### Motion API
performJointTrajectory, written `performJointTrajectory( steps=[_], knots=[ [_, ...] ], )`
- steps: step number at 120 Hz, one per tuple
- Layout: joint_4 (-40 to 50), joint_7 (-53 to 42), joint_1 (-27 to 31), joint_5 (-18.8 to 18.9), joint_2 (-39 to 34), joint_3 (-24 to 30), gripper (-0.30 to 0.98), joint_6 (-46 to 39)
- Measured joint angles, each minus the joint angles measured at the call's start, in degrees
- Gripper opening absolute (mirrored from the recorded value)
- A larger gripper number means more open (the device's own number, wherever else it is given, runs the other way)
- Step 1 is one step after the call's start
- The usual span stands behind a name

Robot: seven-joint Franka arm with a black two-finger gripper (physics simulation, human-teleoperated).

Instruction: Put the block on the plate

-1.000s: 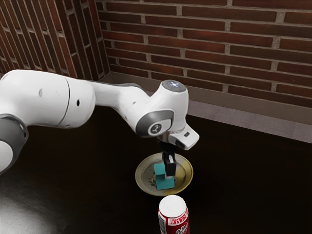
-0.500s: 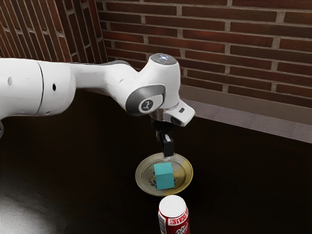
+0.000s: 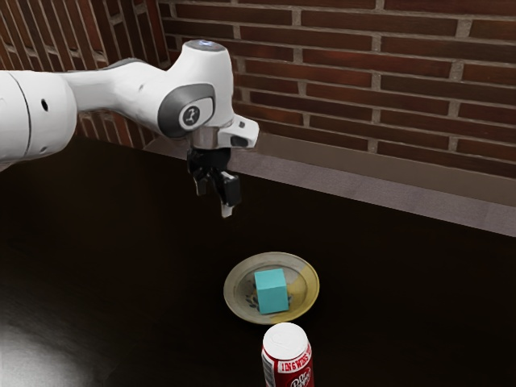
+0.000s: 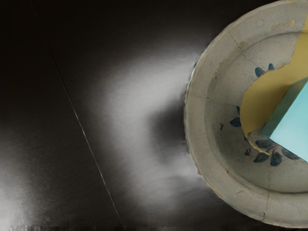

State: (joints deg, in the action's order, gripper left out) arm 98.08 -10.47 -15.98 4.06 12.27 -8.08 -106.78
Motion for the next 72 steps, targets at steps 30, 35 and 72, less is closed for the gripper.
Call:
performJointTrajectory(
  steps=[30, 35, 72],
  knots=[
    [-2.5, 3.5, 9.8, 0.1, -4.4, -0.2, 0.69, 5.4],
    [-2.5, 3.8, 11.2, 0.3, -4.9, -0.2, 0.69, 6.1],
    [-13.3, 5.6, 13.8, -0.1, -5.6, -0.3, 0.69, 15.1]
  ],
)
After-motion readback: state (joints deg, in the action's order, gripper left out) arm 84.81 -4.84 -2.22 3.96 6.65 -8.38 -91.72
